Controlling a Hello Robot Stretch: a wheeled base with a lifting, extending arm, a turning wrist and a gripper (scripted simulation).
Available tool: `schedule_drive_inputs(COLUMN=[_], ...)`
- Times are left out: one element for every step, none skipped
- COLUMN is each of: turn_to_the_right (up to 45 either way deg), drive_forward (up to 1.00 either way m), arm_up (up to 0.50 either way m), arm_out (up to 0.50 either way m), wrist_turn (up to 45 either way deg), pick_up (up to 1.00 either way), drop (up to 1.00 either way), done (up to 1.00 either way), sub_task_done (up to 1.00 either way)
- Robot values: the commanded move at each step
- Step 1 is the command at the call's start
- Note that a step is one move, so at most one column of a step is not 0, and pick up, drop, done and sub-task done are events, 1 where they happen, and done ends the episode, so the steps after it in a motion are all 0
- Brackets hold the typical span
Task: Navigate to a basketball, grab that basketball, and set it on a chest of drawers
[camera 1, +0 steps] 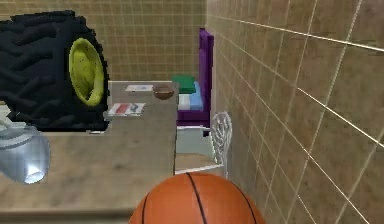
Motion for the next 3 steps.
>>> schedule_drive_inputs(turn_to_the_right=[-45.0, -45.0, -45.0], drive_forward=[0.00, 0.00, 0.00], arm_up=[0.00, 0.00, 0.00], arm_out=[0.00, 0.00, 0.00], wrist_turn=[0.0, 0.0, 0.0], pick_up=[0.00, 0.00, 0.00], drop=[0.00, 0.00, 0.00], done=[0.00, 0.00, 0.00], sub_task_done=[0.00, 0.00, 0.00])
